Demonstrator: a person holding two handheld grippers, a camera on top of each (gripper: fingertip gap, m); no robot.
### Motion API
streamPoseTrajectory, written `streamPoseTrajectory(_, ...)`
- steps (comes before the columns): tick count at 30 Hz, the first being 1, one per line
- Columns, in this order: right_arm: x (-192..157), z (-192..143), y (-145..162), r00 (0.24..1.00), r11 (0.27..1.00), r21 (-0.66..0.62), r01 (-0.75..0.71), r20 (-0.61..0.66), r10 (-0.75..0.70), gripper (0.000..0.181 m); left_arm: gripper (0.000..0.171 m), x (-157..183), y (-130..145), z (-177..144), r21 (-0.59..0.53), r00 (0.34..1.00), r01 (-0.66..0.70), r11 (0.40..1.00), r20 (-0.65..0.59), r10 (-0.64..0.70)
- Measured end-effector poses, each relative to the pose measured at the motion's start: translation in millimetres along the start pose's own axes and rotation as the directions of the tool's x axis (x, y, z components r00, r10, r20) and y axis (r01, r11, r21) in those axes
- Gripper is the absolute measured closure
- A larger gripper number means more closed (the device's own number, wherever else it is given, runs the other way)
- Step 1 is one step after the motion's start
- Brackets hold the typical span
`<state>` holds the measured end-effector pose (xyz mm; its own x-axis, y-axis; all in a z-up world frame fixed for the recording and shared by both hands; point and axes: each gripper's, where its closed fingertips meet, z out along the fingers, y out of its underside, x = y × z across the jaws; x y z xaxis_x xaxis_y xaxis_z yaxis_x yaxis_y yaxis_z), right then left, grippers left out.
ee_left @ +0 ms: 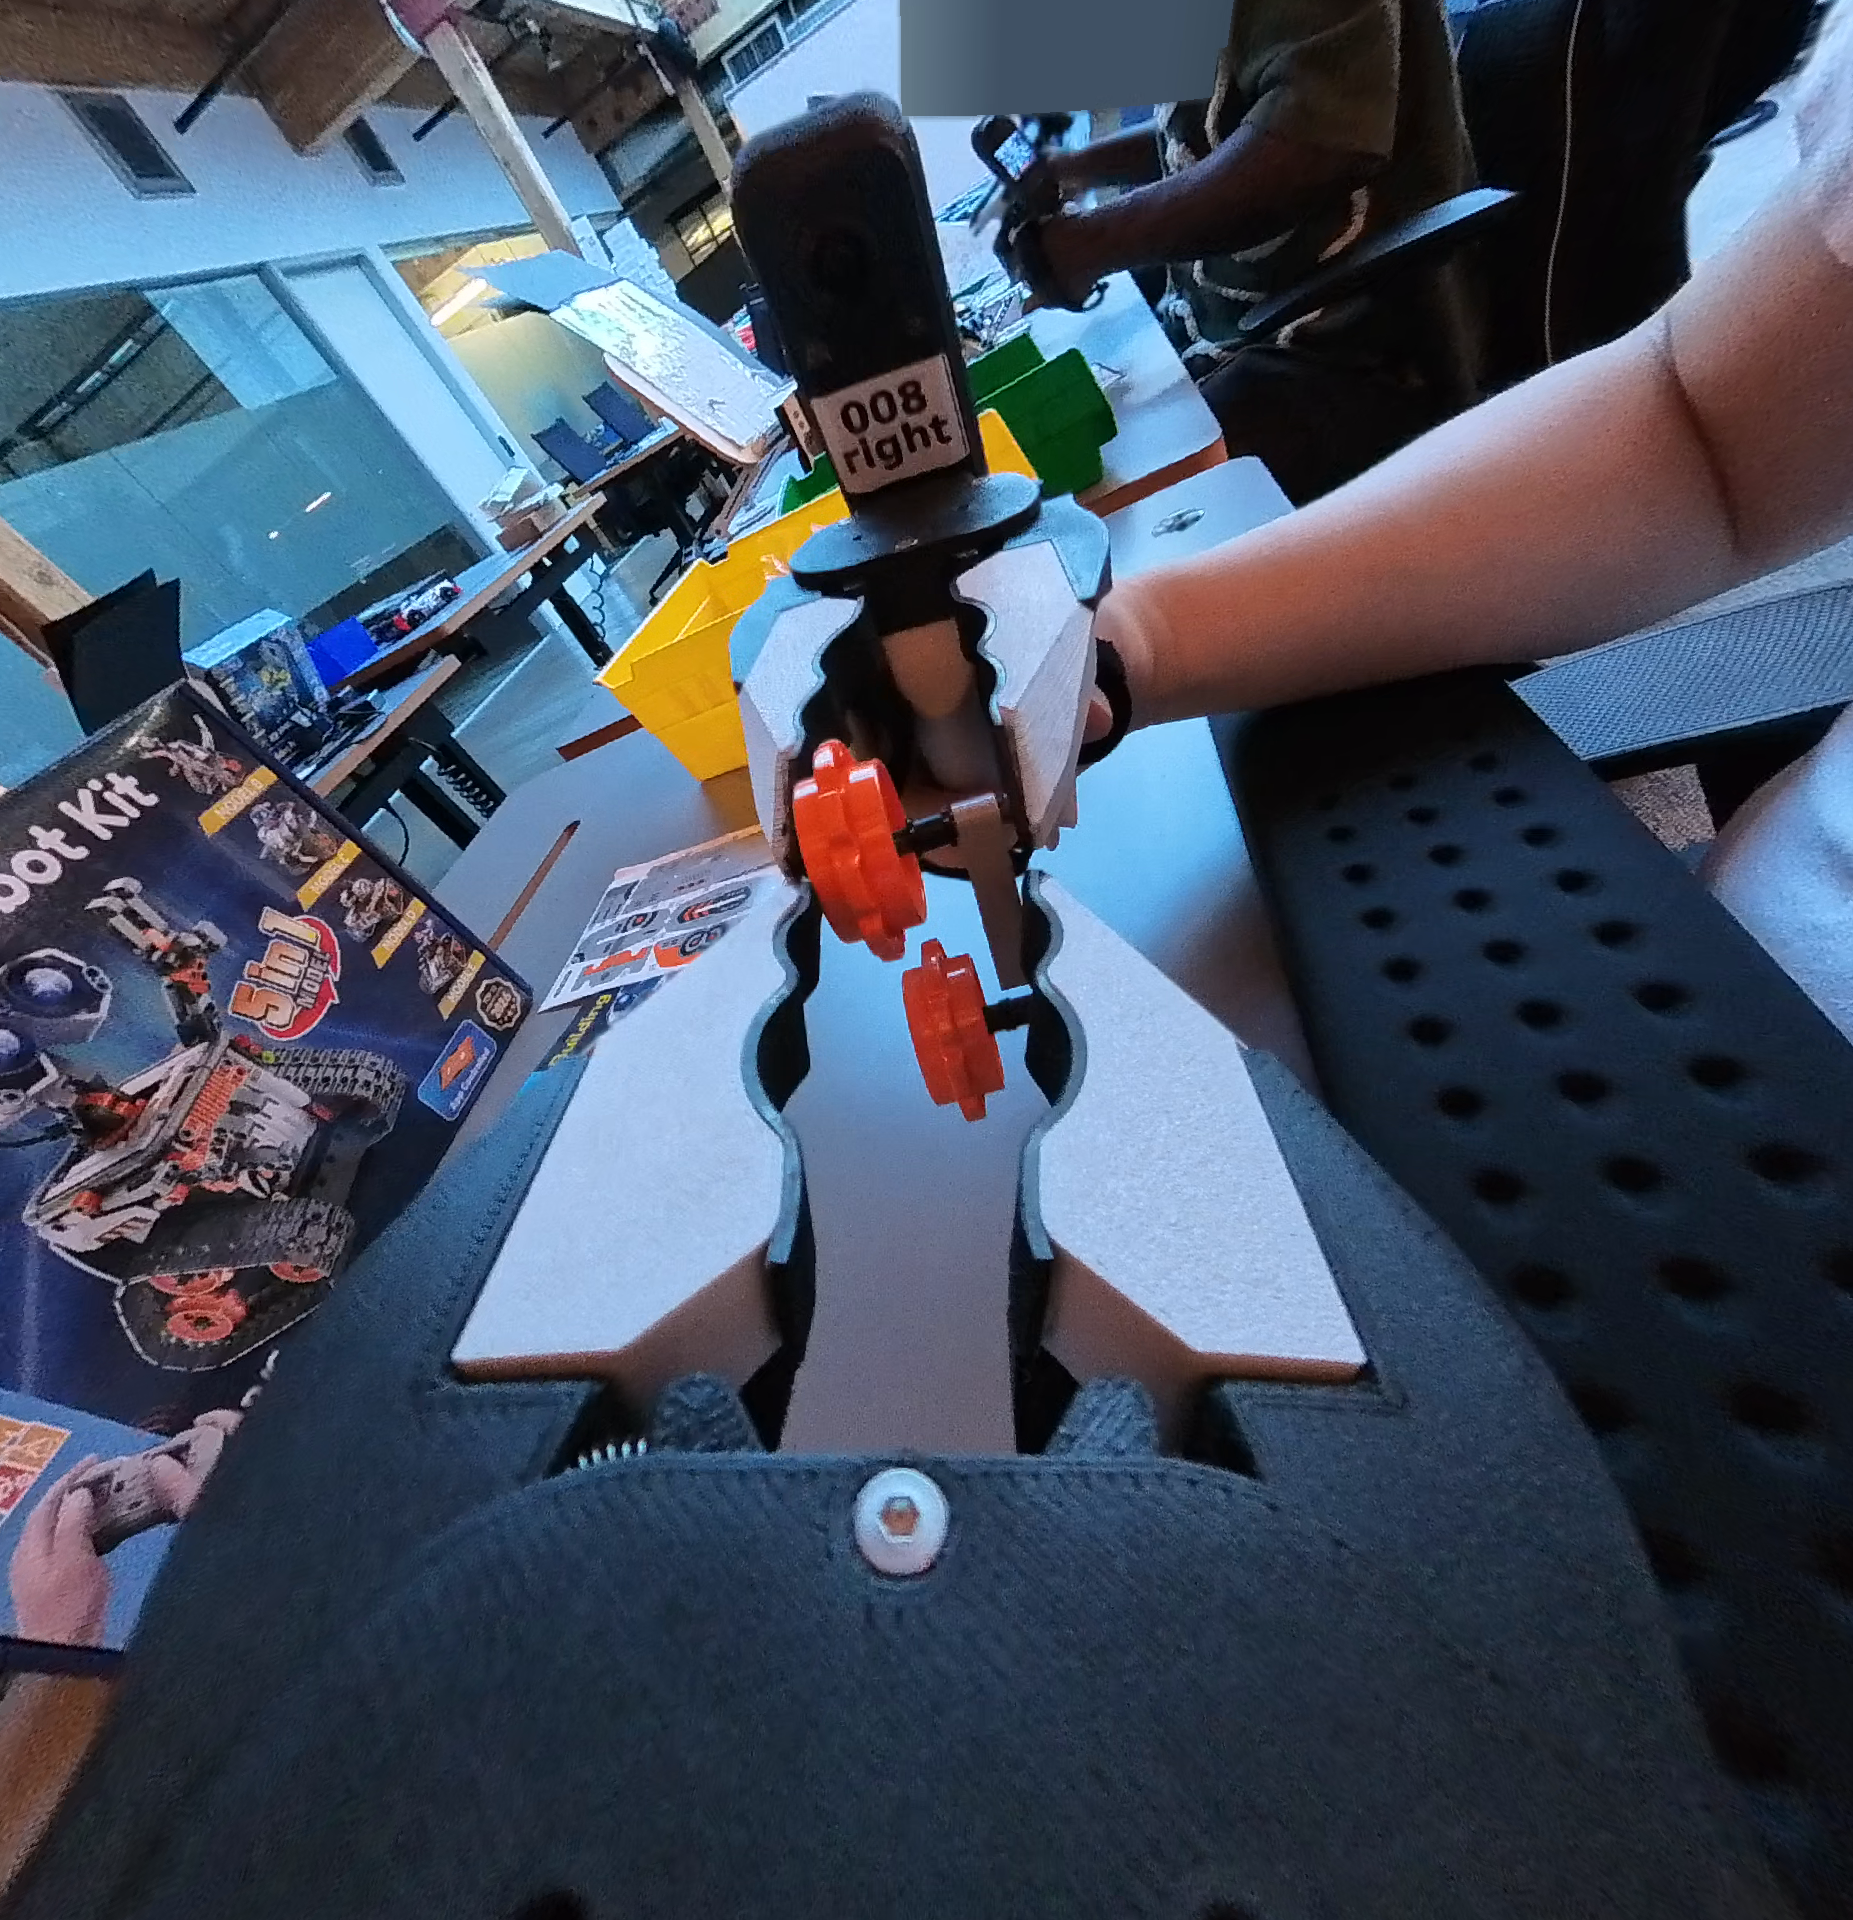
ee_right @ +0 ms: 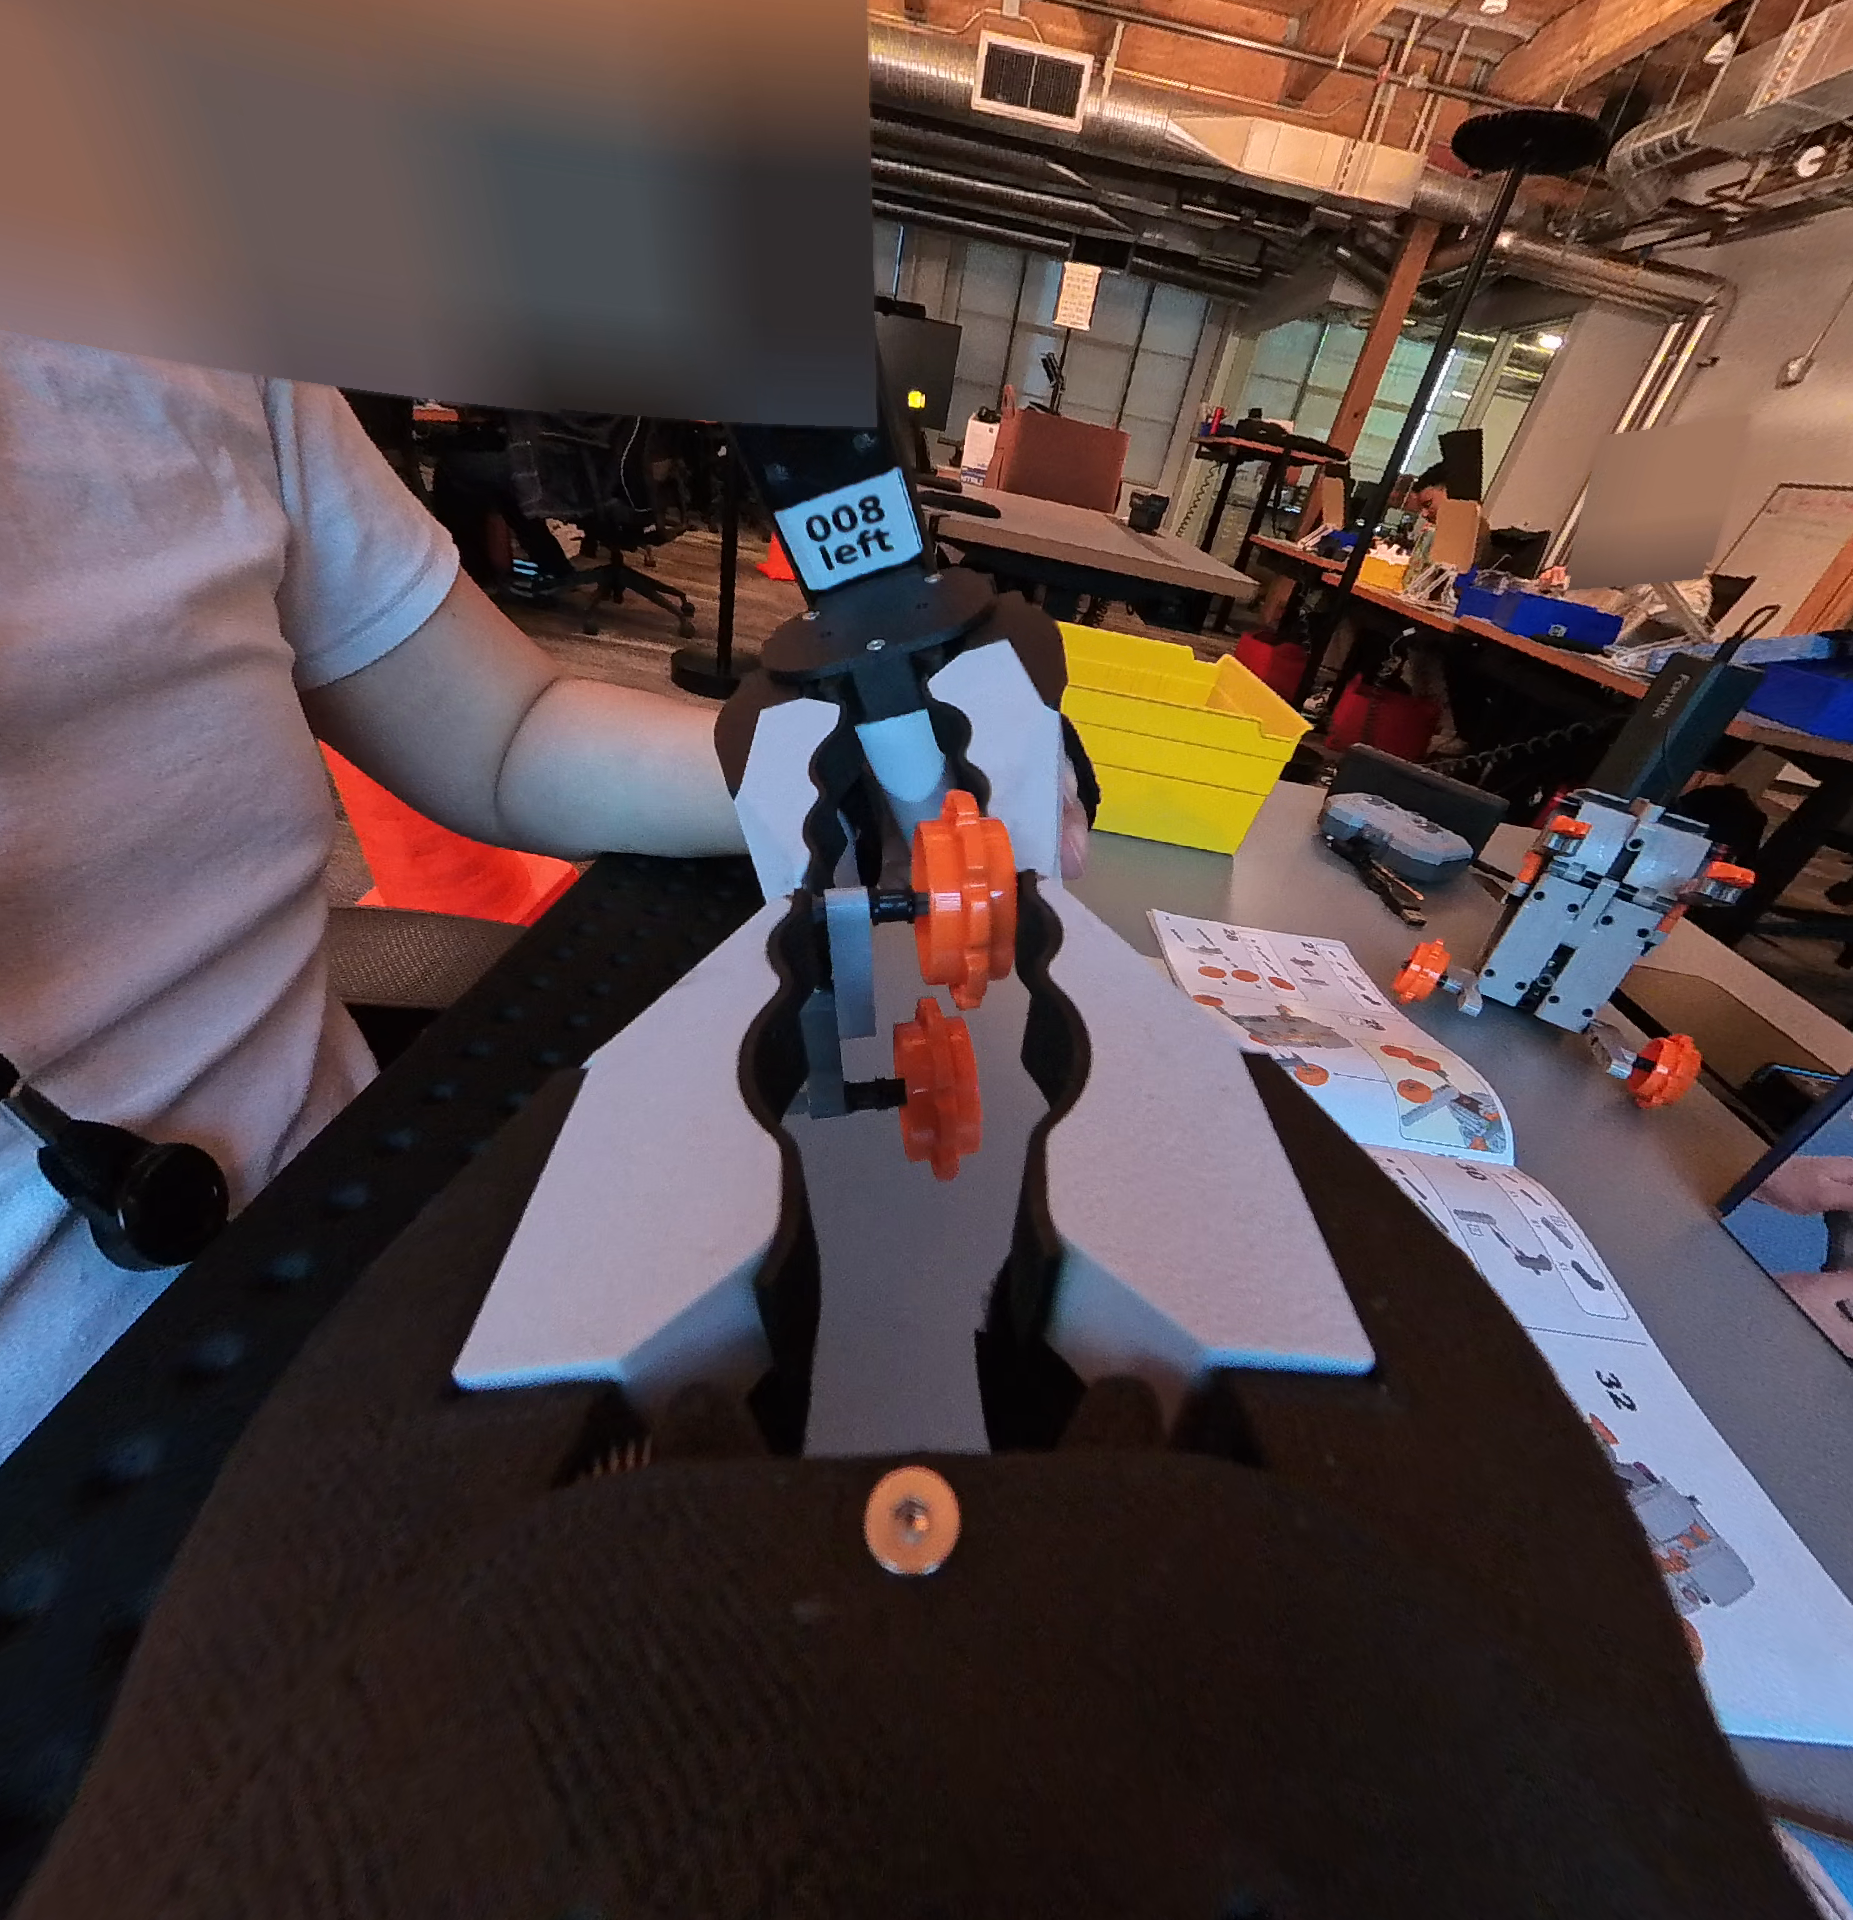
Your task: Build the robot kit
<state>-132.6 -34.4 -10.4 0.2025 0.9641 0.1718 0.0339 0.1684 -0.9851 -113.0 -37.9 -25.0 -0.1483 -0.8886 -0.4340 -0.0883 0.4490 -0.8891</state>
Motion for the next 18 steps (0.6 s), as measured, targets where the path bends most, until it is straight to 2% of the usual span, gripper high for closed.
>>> streamPoseTrajectory(7, 4, 0, -2, 0.998, 0.998, 0.036, -0.057, -0.003, 0.057, 0.144, 0.132, -2, -1, -2, -0.005, 0.999, 0.042, 0.999, -0.008, -0.042)
streamPoseTrajectory(10, 7, -1, -10, 0.994, 0.989, 0.097, -0.109, 0.011, 0.109, 0.144, 0.130, -3, 3, -1, -0.034, 1.000, 0.006, 0.999, 0.010, -0.006)
streamPoseTrajectory(18, 7, -2, -11, 0.999, 0.995, 0.097, -0.040, -0.017, 0.041, 0.144, 0.133, -9, -8, 1, 0.050, 0.990, 0.137, 0.989, 0.030, -0.138)
